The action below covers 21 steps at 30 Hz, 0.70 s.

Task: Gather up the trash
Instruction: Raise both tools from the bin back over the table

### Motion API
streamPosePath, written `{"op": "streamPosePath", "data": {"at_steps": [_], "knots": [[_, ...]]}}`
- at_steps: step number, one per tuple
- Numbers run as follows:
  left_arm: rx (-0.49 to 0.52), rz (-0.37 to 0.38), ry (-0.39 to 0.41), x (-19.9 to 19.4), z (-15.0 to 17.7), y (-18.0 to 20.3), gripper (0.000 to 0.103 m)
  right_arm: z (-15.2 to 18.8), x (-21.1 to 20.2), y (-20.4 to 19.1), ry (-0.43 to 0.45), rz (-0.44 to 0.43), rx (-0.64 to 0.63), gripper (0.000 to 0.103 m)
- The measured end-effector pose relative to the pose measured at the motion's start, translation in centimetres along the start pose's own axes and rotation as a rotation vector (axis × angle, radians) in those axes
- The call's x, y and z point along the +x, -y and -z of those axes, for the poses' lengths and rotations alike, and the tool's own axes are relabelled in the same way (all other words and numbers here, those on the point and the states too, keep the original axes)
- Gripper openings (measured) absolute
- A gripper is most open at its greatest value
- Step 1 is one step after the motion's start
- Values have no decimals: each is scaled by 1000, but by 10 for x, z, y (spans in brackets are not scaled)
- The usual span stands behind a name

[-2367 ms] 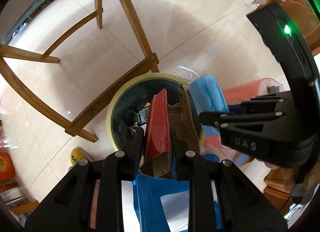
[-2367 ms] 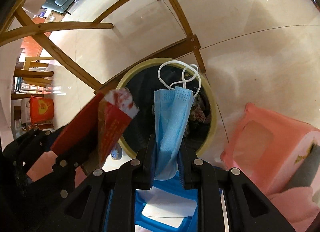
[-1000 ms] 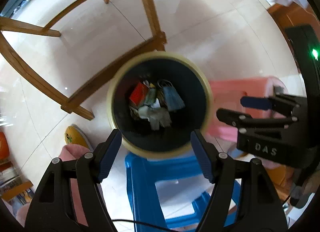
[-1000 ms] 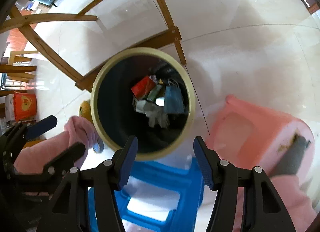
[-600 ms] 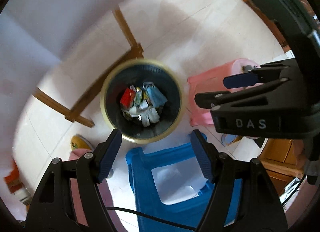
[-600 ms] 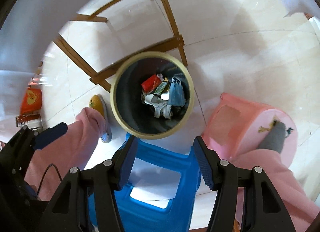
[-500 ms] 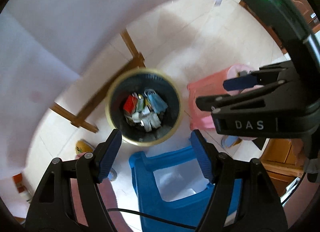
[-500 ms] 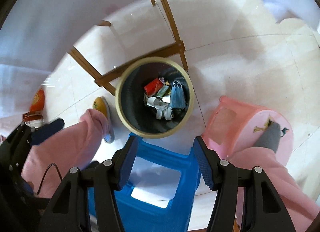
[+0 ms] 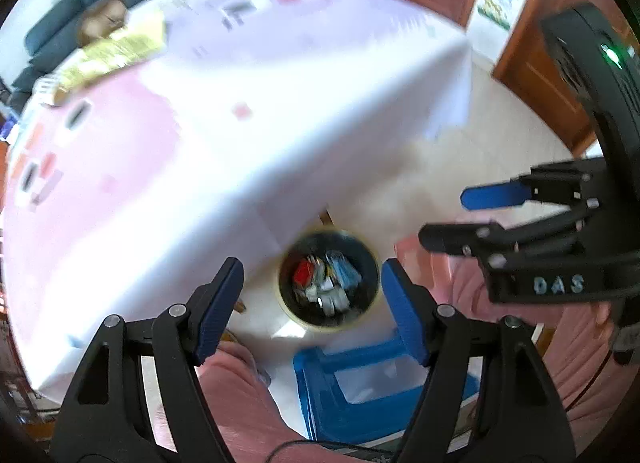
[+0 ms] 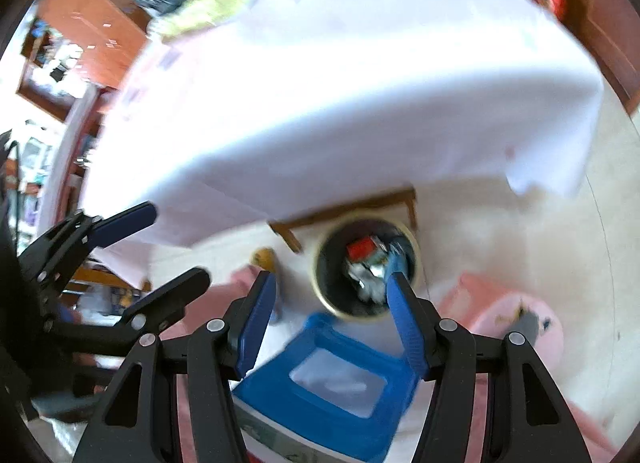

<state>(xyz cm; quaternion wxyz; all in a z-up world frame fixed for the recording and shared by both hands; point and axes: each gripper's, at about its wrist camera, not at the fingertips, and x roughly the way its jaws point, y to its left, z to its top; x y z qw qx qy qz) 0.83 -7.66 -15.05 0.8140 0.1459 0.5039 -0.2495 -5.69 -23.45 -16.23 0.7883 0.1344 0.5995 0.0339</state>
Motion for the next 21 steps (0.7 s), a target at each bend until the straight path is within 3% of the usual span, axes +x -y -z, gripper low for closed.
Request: {"op": "streamPosePath", "data": {"at_steps": [8,16,21], "knots": [[-76,-58,134,-73,-45,-44,69,-56,-69,-49,165,-23,-93,59],[-161,-96,206,-120,-84,-99,69,-120,-106,-97,230,-40,-165,59],[-220,-135,239,-142,-110,-142,69,-167,-106,-124,267,-34,-209,59]]}}
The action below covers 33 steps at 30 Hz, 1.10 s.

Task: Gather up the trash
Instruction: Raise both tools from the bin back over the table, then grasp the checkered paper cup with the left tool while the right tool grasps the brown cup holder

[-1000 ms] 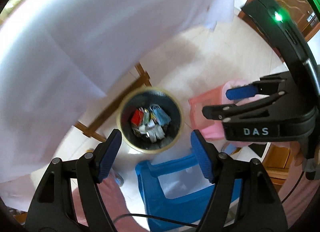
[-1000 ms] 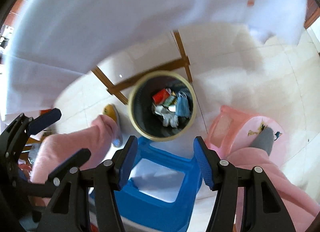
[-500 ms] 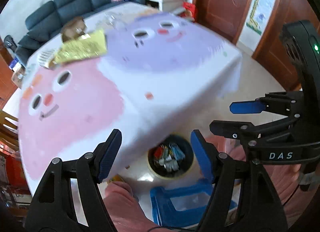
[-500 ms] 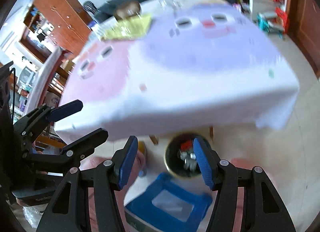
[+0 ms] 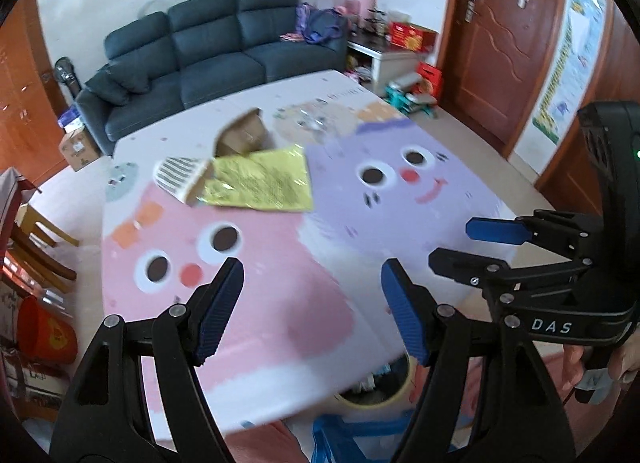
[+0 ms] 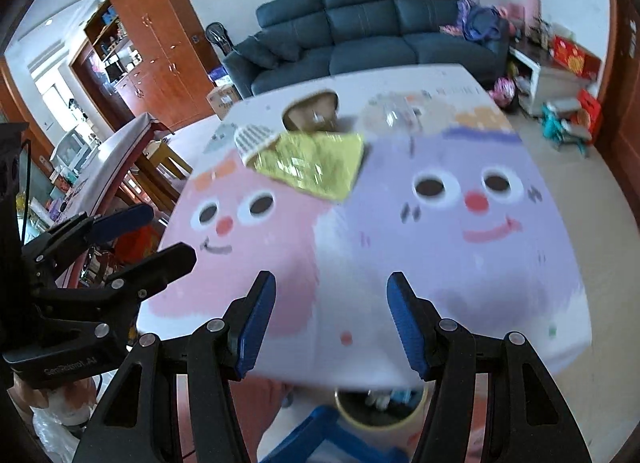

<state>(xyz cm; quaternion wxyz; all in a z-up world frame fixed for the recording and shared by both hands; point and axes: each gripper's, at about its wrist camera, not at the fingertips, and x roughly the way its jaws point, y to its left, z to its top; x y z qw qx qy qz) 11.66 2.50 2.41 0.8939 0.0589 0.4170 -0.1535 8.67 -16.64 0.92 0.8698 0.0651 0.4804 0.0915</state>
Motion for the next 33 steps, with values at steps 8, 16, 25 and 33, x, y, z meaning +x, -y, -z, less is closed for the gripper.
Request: {"op": "streamPosePath", "data": {"at_steps": [8,16,25,33], "knots": [[-140,-13,-12,21,-52,-76,69,-96,51,-22,22,-14,-29,59],[-236,-46,-60,82,-88,-151,69,-181,118,-30,14,11,16,59],[-437,-28,-158,177,-98,-238,68,-245,214,-29,-46,-4,99,59],[-566,3,-230,255,-95,-293,68,-270,307,-25,-120,16,223,59]]}}
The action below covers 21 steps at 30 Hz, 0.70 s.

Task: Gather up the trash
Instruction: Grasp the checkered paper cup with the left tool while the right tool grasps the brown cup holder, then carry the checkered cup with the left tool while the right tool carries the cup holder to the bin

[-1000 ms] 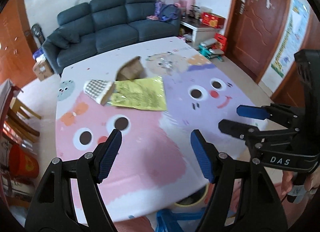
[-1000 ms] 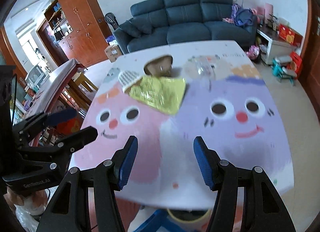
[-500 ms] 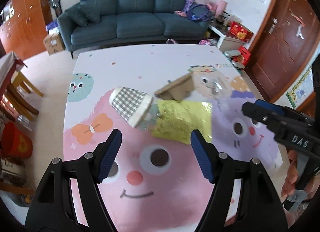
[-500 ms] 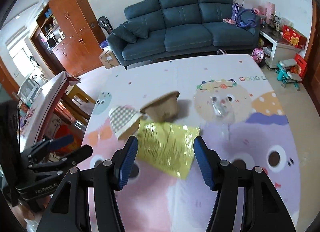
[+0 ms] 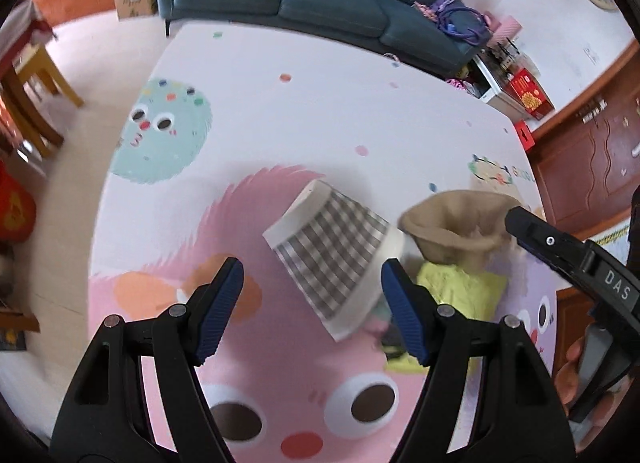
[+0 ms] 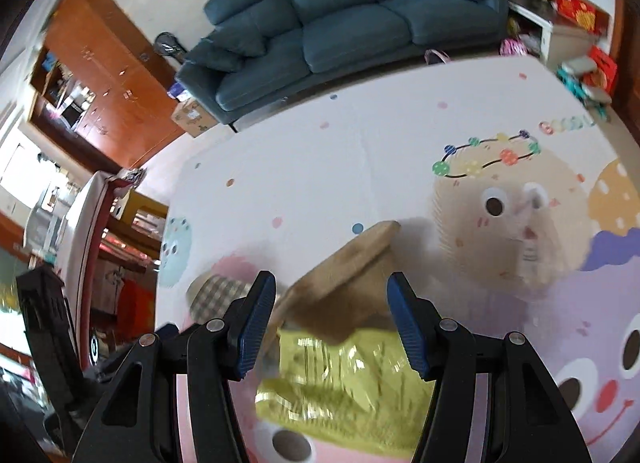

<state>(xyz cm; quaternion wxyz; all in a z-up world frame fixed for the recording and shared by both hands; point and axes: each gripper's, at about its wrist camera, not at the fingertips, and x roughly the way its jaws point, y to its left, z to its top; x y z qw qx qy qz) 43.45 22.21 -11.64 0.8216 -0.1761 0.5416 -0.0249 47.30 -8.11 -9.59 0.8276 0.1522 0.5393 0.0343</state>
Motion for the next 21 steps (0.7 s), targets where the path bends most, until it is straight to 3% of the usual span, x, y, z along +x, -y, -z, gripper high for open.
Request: {"op": "streamPosePath", "data": {"at_steps": [6,8,9,12,16,21], "knots": [[-81,55,-42,44,-10,-18,68,-4,36,7,-59,43,25,59],[-101,74,-42,54,-12,-20,68,0,46,14,-75,56,39,50],[-108,83,-43,58,-13,-20,68,1,51,19,-82,52,43,38],[-114,112,-20,64,-13,-13,68,8,69,33,-111,50,60,20],[-128,136,-8,75,-13,-2,68,19,82,45,-110,47,64,14],[-149,158,31,81,-9,11,49,32,82,44,-74,46,36,13]]}}
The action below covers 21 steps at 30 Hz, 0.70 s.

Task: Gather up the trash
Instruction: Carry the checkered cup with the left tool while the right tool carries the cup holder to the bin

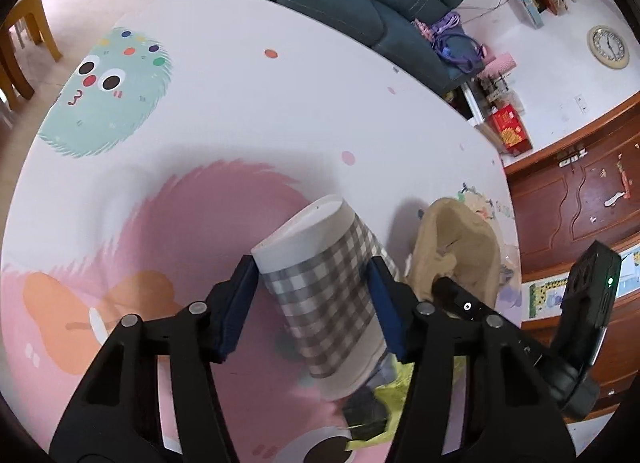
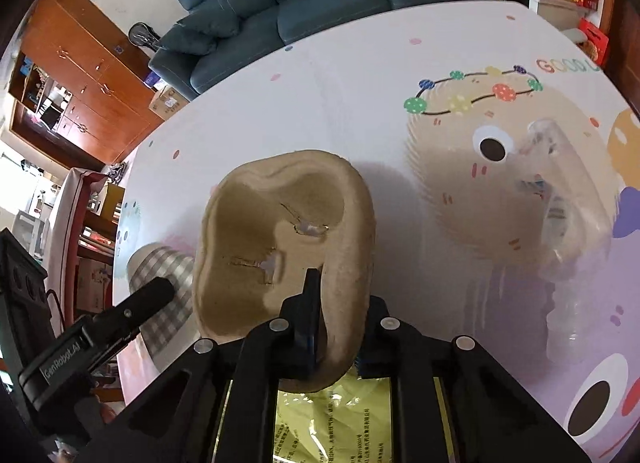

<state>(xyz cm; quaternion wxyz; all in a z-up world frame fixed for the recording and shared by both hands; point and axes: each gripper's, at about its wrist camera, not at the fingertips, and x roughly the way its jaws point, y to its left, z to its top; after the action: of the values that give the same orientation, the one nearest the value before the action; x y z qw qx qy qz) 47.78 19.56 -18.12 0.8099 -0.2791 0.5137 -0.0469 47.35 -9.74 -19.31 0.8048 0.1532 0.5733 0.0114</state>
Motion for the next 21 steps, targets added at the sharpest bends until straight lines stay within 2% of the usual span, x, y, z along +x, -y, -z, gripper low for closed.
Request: {"op": "streamPosePath", "data": {"at_steps": [4,12,14,21], "knots": [[7,8,37,-4,-2,14,46,5,-5,-4,33,-5,-28,11],[98,-8,137,-31,2,56,44,12,-29,-6,104,-24,-51,11],[121,2,152,-44,6,67,44,11,-45,-1,121,-38,-52,11],[198,39,167,-103,37,90,43,43,-114,21,167,-73,-80,11]]}}
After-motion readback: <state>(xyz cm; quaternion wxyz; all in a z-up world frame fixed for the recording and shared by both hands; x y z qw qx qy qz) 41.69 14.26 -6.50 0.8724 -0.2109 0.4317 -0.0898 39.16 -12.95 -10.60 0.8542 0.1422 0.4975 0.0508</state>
